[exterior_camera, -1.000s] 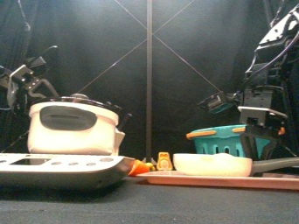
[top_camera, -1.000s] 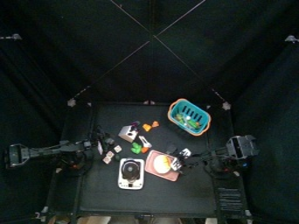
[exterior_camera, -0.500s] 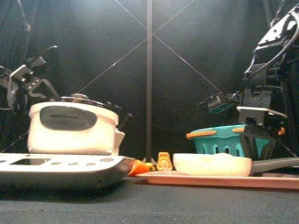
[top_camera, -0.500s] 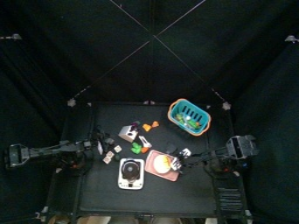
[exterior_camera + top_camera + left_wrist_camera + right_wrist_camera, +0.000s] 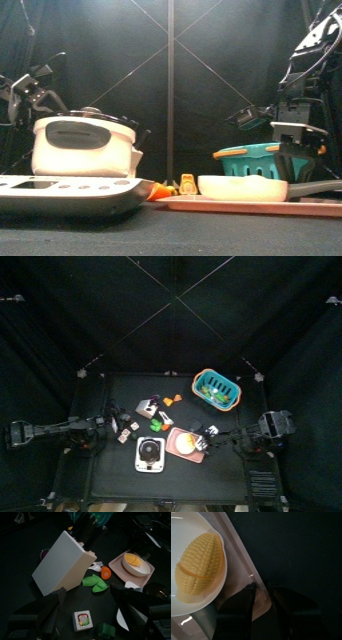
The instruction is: Straighten plate vertically
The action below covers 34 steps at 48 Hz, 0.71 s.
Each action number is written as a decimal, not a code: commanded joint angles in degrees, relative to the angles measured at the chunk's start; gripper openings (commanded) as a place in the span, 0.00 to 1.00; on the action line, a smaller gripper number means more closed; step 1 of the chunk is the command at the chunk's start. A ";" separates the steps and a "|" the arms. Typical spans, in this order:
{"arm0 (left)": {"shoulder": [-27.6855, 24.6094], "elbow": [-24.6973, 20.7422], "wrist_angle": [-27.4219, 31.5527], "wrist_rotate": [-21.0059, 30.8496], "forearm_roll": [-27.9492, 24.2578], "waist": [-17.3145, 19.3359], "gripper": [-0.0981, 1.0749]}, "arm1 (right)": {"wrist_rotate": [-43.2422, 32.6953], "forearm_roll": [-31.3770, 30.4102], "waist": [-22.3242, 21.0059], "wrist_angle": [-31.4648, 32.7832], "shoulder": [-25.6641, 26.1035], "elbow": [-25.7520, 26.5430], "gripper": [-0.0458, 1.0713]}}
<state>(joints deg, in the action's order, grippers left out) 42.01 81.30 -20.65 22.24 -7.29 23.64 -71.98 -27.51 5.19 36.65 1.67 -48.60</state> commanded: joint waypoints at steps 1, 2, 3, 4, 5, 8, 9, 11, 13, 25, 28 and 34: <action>-0.09 -0.79 -0.26 0.00 0.09 0.18 0.97 | -0.09 0.00 -0.97 0.26 -0.18 -0.18 0.64; -0.09 -0.79 -0.18 -0.09 0.00 0.09 0.97 | -0.09 0.00 -0.97 0.26 -0.18 -0.18 0.63; -0.09 -0.79 -0.26 -0.09 0.00 0.09 0.97 | -0.09 0.00 -0.88 0.18 -0.18 -0.18 0.63; -0.09 -0.79 -0.26 0.00 0.00 0.09 0.97 | -0.09 0.00 -0.97 0.18 -0.18 -0.18 0.62; -0.09 -0.79 -0.26 -0.09 0.00 0.09 0.97 | -0.09 0.00 -0.97 0.26 -0.18 -0.18 0.61; -0.09 -0.79 -0.18 -0.09 0.00 0.09 0.97 | -0.09 0.00 -0.88 0.26 -0.18 -0.18 0.58; -0.09 -0.79 -0.26 0.00 0.00 0.09 0.97 | -0.09 0.00 -0.97 0.26 -0.18 -0.18 0.57; -0.09 -0.79 -0.26 0.00 0.09 0.09 0.97 | 0.00 0.00 -0.88 0.26 -0.18 -0.18 0.55; -0.09 -0.79 -0.18 0.00 0.00 0.18 0.97 | -0.09 0.09 -0.97 0.26 -0.18 -0.18 0.54; -0.09 -0.79 -0.18 0.00 0.09 0.09 0.97 | -0.18 -0.35 -0.97 0.88 0.44 -0.18 0.52; -0.09 -0.79 -0.26 0.00 0.00 0.09 0.97 | -0.09 -0.44 -0.88 1.23 0.79 -0.09 0.52; -0.09 -0.79 -0.26 0.00 0.00 0.09 0.97 | -0.18 -0.35 -0.97 2.72 2.02 -0.35 0.52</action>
<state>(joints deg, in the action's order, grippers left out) 42.01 81.30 -20.65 22.24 -7.29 23.55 -71.98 -27.77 5.10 37.97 2.37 -48.78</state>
